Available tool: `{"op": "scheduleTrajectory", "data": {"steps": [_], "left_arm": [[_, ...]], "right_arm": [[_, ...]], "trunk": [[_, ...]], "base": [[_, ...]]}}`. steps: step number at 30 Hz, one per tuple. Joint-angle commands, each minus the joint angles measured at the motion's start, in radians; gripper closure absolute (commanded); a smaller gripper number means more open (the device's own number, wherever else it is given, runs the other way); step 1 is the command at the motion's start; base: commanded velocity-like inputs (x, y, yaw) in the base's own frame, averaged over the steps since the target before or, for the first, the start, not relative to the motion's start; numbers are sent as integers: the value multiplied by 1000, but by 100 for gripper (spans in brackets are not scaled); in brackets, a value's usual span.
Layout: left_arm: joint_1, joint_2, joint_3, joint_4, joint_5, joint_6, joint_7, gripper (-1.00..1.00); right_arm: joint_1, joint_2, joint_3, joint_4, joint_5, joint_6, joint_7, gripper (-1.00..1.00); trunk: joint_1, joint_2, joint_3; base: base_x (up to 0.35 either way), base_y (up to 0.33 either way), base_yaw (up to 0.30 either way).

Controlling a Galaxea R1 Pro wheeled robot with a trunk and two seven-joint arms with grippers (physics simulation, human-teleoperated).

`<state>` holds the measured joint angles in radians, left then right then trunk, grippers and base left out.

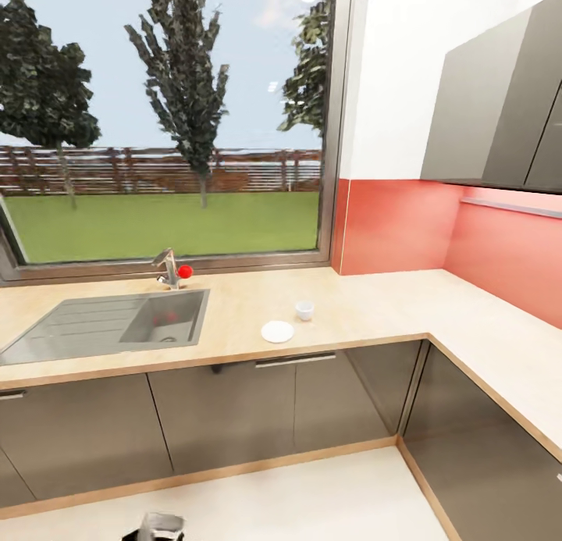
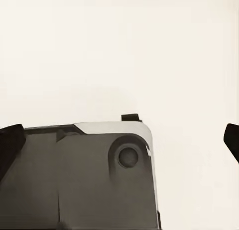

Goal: Set up a coffee station on the kitchen countertop: keep the coffee maker on the countertop, move the bottle of coffee from the kitchen shelf to the counter next to the coffee maker, place a paper coffee filter on top of the coffee maker, put the saucer next to the coffee maker with the coffee cup on the saucer, and place the electric kettle next to the coffee maker.

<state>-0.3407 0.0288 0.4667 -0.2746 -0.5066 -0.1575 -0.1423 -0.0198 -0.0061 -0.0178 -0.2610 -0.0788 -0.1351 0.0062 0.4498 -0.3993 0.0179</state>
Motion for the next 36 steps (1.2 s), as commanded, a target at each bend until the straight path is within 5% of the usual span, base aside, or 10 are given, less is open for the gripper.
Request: {"op": "scheduleTrajectory", "data": {"steps": [1, 11, 23, 24, 28, 30, 31, 34, 35, 36], "left_arm": [[-60, -4, 9, 1, -7, -3, -36, -100], [-384, -92, 10, 0, -6, 55, -398, -100], [-696, -148, 11, 0, 2, 407, -694, -100], [-831, -158, 12, 0, 68, 564, -748, -100], [-907, -136, 14, -12, 108, 652, -725, -100], [-925, -87, 16, -40, 117, 691, -673, -100], [-924, -49, 16, -47, 119, 731, -657, -100], [-916, -13, 15, -51, 119, 767, -648, -100], [-911, 9, 13, -51, 116, 777, -646, -100], [-910, 15, 11, -50, 116, 779, -645, -100]], "right_arm": [[0, -1, 0, -22, -8, -3, 1, -100], [0, -20, 1, -148, -7, -6, 0, -100], [0, -11, 3, -396, -11, -6, 2, -100], [0, 3, 6, -570, -13, -4, 9, -100], [-1, 58, 8, -763, -14, 6, 33, -100], [-5, 97, 35, -915, -15, 69, 51, -100], [-20, 107, 57, -1028, -16, 184, 56, -100], [-98, 121, 70, -1148, -32, 397, 60, -100], [-267, 136, 73, -1154, -150, 619, 60, -100], [-361, 138, 72, -1116, -251, 732, 60, -100]], "trunk": [[0, -1, -1], [0, -1, -1], [0, -1, -1], [0, -1, -1], [0, -1, -1], [0, -1, -1], [0, -1, -1], [0, -1, -1], [0, -1, -1], [0, -1, -1]], "base": [[0, 0, 0], [0, 0, 0], [0, 0, 0], [0, 0, 0], [0, 0, 0], [0, 0, 0], [0, 0, 0], [0, 0, 0], [0, 0, 0], [0, 0, 0]]}}
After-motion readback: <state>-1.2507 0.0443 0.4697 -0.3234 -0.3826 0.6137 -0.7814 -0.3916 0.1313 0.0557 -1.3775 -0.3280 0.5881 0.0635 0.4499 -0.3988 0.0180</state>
